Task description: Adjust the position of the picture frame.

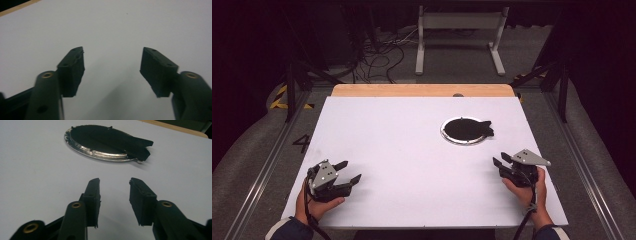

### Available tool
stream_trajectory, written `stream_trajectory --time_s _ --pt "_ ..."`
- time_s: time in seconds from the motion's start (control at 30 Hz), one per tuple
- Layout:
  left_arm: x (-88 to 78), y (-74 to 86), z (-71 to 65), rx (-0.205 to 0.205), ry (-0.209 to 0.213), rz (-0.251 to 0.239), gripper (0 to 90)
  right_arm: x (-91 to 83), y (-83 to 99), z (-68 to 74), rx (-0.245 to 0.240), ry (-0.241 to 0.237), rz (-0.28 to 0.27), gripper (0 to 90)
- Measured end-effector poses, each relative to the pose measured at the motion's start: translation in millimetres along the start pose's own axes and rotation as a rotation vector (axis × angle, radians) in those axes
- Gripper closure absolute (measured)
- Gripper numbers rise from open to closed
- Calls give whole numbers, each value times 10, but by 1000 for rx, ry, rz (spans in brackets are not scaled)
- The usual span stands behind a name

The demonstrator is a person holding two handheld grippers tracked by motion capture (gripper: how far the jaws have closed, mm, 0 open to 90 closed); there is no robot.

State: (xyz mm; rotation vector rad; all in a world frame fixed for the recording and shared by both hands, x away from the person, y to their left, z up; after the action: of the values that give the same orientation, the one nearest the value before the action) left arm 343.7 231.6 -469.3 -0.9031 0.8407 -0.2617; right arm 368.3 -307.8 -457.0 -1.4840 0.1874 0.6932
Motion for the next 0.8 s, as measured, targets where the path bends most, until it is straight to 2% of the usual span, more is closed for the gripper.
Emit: stream_trajectory --time_s 0.03,0.07,0.13,0.23,0.3,0.33,0.5,0.6,0.67,0.7,0.73,0.77,0.8 --pt "7 -6 11 -4 -4 19 442 25 -22 -22 -3 4 3 704" --pt "17 -9 21 -9 12 20 523 56 -51 -50 -10 14 8 742" --pt "32 -15 28 -9 19 38 673 107 -99 -87 2 16 14 807" --pt "33 -27 36 -13 24 32 867 176 -167 -124 15 20 12 856" --pt "40 -41 41 -4 39 37 898 243 -248 -166 32 21 8 900" --pt "59 -51 40 -9 61 42 900 306 -306 -202 50 29 16 900" --pt "121 -82 39 -5 79 48 900 444 -431 -287 73 47 14 900" --pt "179 -111 30 -5 100 45 900 577 -488 -360 93 59 33 900" --pt "220 -140 8 7 110 47 900 667 -515 -389 79 79 40 900" --pt "240 -156 -2 13 119 46 900 712 -513 -398 66 92 60 900" --pt "259 -174 -8 20 121 47 900 754 -516 -420 86 94 78 900" --pt "279 -192 -16 26 128 47 900 793 -548 -459 114 89 67 900" --pt "295 -204 -21 23 128 45 900 793 -548 -459 114 89 67 900"
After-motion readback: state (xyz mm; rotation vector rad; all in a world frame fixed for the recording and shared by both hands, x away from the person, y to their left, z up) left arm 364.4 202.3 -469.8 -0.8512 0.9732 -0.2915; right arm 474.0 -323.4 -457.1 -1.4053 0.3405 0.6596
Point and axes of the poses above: each handheld gripper's, and its own axes: x roughly forward along the jaws, y roughly out of its underside, z roughly to its left, the point moved 3 cm from there along x, roughly forward along the jaws, and after that the axes turned 15 degrees about x, right-handed, at the moved point
